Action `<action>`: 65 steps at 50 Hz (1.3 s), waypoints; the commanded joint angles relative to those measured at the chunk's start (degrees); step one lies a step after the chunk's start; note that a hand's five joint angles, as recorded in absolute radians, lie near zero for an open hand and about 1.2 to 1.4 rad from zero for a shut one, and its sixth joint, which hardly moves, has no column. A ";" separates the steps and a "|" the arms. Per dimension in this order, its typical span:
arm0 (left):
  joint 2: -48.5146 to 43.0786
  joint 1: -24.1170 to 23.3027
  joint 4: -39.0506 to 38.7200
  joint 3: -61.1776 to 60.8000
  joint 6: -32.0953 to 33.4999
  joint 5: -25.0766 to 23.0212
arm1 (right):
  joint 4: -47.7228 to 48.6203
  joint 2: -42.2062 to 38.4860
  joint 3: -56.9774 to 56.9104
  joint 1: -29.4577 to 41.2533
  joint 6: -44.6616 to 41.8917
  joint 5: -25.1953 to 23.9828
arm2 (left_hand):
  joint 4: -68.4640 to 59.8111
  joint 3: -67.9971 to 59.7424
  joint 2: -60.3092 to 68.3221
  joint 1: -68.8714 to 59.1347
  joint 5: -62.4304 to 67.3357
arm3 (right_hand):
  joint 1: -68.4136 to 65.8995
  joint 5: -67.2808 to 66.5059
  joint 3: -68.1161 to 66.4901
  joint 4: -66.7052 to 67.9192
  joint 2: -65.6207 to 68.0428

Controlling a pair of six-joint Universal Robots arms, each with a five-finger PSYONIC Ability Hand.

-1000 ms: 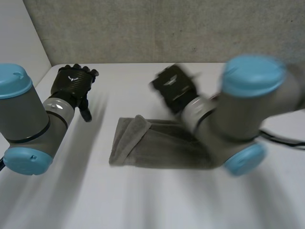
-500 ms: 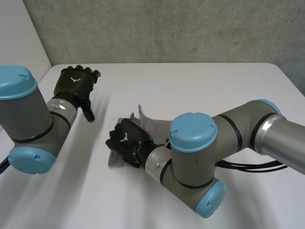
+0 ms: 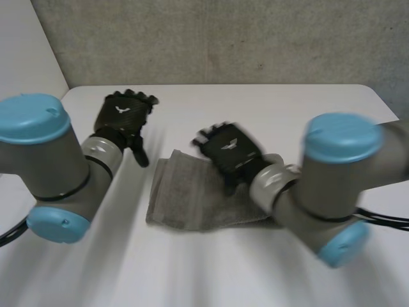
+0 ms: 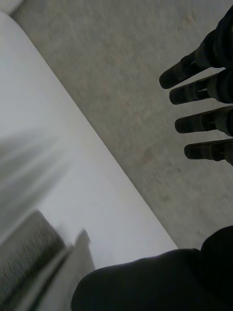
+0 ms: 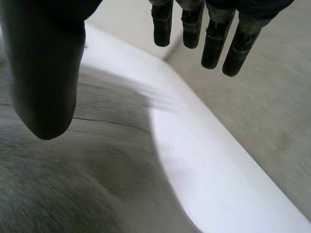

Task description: Fold the towel.

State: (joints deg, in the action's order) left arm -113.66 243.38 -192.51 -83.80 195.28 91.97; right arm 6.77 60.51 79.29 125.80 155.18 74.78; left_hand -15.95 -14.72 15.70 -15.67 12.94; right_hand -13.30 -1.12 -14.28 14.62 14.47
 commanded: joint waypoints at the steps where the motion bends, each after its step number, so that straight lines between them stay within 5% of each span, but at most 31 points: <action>1: -3.83 -6.59 -2.78 0.48 -0.08 0.05 | -0.27 10.76 12.88 -11.18 9.44 -0.25 | 4.05 2.82 -3.81 3.77 -11.04 | 3.30 1.12 4.28 -4.62 -4.47; 16: -17.47 -8.71 -2.43 5.40 0.71 1.19 | 1.23 8.92 23.89 -13.91 9.36 0.36 | 3.21 1.98 -2.96 2.93 -10.20 | -7.89 -10.06 -6.90 6.57 6.72; 22: -18.96 -7.92 -1.82 6.37 0.80 5.58 | 3.16 5.76 23.63 -13.74 8.83 3.62 | 3.21 1.98 -2.96 2.93 -10.20 | -31.44 -33.61 -30.45 30.12 30.27; 26: -17.83 -8.53 -1.64 5.49 0.28 6.20 | 4.73 6.19 23.63 -13.56 6.47 8.35 | 3.21 1.98 -2.96 2.93 -10.20 | -66.61 -68.78 -65.62 65.29 65.44; 38: -9.56 -10.56 2.49 4.26 -2.63 6.38 | 6.94 9.01 16.68 -10.84 -12.88 13.11 | 3.88 2.65 -3.64 3.60 -10.88 | -66.70 -68.88 -65.72 65.38 65.53; 47: -3.93 -7.22 4.51 3.91 -5.53 6.73 | 6.50 2.42 2.97 4.72 -24.04 11.61 | 3.88 2.65 -3.64 3.60 -10.88 | -66.70 -68.88 -65.72 65.38 65.53; 50: -2.26 -3.70 4.68 3.29 -5.44 6.82 | 6.15 -1.01 0.34 8.24 -26.33 8.98 | 3.72 2.48 -3.47 3.44 -10.71 | -66.70 -68.88 -65.72 65.38 65.53; 55: -0.59 0.16 4.68 2.24 -5.97 6.73 | 0.98 -8.73 -0.54 12.45 -28.96 -3.21 | 3.55 2.32 -3.30 3.27 -10.54 | -66.70 -68.88 -65.72 65.38 65.53; 59: -0.33 0.78 4.60 1.72 -5.97 6.55 | -2.20 -9.89 -1.25 12.10 -28.61 -4.21 | 3.55 2.32 -3.30 3.27 -10.54 | -66.70 -68.88 -65.72 65.38 65.53; 61: -0.15 0.87 4.51 1.28 -5.97 6.29 | -1.59 -9.36 -1.16 11.66 -26.43 -2.11 | 3.55 2.32 -3.30 3.27 -10.54 | -25.31 -27.48 -24.32 23.99 24.14; 65: -0.15 0.95 4.25 1.10 -5.97 6.11 | -0.18 -6.63 -0.10 11.58 -20.79 0.28 | 3.55 2.32 -3.30 3.27 -10.54 | -6.37 -8.55 -5.39 5.06 5.21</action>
State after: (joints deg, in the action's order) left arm -113.84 244.34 -187.91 -82.22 189.31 98.43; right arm 5.56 50.90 78.04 138.12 127.73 71.62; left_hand -15.94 -14.72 15.71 -15.67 13.88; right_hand -40.47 -33.07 -45.45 44.59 37.28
